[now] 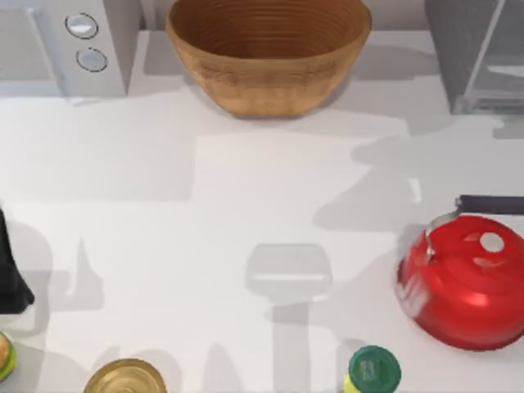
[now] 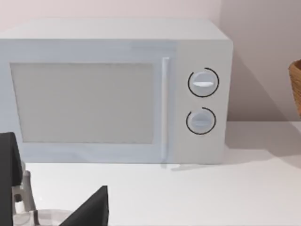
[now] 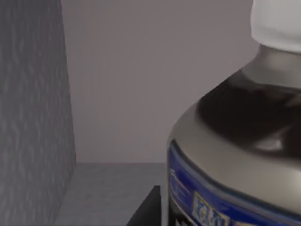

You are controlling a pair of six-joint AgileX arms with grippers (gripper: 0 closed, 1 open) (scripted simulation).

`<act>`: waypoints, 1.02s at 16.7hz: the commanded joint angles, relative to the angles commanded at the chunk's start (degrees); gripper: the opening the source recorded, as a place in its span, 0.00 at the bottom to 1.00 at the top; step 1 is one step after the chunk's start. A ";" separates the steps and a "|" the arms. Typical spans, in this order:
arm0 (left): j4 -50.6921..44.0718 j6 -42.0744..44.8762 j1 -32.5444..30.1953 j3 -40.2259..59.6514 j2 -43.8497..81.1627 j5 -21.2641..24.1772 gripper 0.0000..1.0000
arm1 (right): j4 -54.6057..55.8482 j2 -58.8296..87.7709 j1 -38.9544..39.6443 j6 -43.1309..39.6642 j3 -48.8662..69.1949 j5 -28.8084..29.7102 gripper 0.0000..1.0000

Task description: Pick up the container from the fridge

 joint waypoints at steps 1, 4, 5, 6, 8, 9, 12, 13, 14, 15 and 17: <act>0.00 0.00 0.00 0.00 0.00 0.00 1.00 | -2.18 -4.24 0.59 -0.08 -2.04 0.61 0.00; 0.00 0.00 0.00 0.00 0.00 0.00 1.00 | -10.49 -20.49 2.59 -0.23 -9.76 2.79 0.00; 0.00 0.00 0.00 0.00 0.00 0.00 1.00 | -13.75 -26.90 3.34 -0.24 -12.78 3.60 0.00; 0.00 0.00 0.00 0.00 0.00 0.00 1.00 | -17.15 -33.68 4.12 -0.23 -15.92 4.43 0.00; 0.00 0.00 0.00 0.00 0.00 0.00 1.00 | -24.09 -47.94 5.70 -0.22 -22.30 6.10 0.00; 0.00 0.00 0.00 0.00 0.00 0.00 1.00 | -27.52 -54.97 6.51 -0.23 -25.43 6.93 0.00; 0.00 0.00 0.00 0.00 0.00 0.00 1.00 | -36.84 -72.95 9.04 -0.27 -33.87 9.26 0.00; 0.00 0.00 0.00 0.00 0.00 0.00 1.00 | -39.47 -77.75 9.86 -0.30 -36.23 9.94 0.00; 0.00 0.00 0.00 0.00 0.00 0.00 1.00 | -41.83 -81.94 10.67 -0.33 -38.35 10.56 0.00; 0.00 0.00 0.00 0.00 0.00 0.00 1.00 | -43.87 -85.51 11.46 -0.36 -40.22 11.09 0.00; 0.00 0.00 0.00 0.00 0.00 0.00 1.00 | -46.90 -90.82 12.84 -0.40 -43.14 11.88 0.00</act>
